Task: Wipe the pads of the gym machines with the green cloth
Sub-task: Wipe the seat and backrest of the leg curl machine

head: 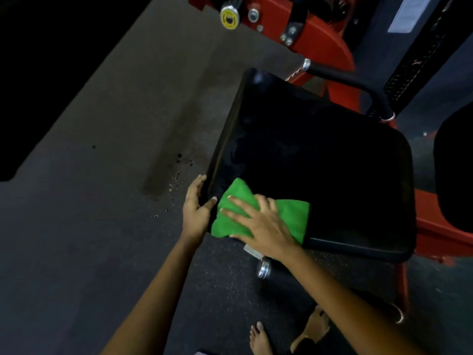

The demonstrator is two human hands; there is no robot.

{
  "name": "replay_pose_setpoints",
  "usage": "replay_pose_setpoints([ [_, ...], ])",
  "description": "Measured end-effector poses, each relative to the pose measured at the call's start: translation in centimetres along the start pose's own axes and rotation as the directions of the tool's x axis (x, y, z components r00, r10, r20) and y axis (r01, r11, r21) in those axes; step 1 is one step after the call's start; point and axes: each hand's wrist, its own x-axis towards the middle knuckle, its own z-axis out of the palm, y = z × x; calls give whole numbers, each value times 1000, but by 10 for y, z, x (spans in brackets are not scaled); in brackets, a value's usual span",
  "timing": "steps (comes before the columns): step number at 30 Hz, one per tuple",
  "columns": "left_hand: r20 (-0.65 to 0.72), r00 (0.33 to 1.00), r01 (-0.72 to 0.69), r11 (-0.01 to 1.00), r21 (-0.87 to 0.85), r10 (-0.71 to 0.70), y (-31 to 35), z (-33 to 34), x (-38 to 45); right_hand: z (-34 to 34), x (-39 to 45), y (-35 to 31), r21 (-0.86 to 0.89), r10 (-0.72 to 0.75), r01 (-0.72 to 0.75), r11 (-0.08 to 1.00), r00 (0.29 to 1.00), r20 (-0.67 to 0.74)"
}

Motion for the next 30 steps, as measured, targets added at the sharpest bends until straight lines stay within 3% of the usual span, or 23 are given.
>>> replay_pose_setpoints([
  [1, -12, 998, 53, 995, -86, -54, 3, 0, 0, -2, 9, -1, 10, -75, 74, 997, 997, 34],
  [3, -38, 993, 105, 978, -183, -113, 6, 0, 1, -7, 26, 12, 35, -37, 33, 999, 995, 97],
  [7, -78, 981, 145, 935, -324, -180, 2, 0, 5, -11, 53, 29, 48, 392, -392, 919, 920, 4],
  [9, -99, 975, 150, 918, -366, -199, -2, -3, 6, -8, 52, 5, 37, 320, -319, 947, 947, -14],
  [11, -115, 972, 148, 914, -378, -205, -5, -2, 5, -6, 39, -15, -15, 87, -87, 996, 996, 17],
  [13, -150, 965, 142, 911, -387, -214, -6, -1, 6, -9, 33, -12, -34, -85, 87, 996, 995, 59],
  [14, -166, 961, 139, 909, -394, -220, -7, -1, 5, -9, 37, -3, -9, -77, 78, 997, 993, 93],
  [16, -177, 957, 141, 901, -409, -230, -9, 2, 5, -8, 53, 16, 63, 123, -133, 989, 983, 137],
  [19, -159, 958, 155, 902, -404, -237, -11, 2, 6, -8, 69, 10, 29, 349, -349, 937, 937, 4],
  [22, -178, 957, 154, 919, -363, -231, -8, -1, 6, -4, 61, -19, -7, 159, -159, 987, 986, 48],
  [25, -209, 955, 142, 944, -297, -209, -3, -2, 4, -11, 59, -10, -31, -32, 37, 999, 991, 133],
  [30, -231, 948, 165, 959, -228, -218, 3, 0, 0, -22, 103, 8, -5, 269, -272, 962, 948, 170],
])
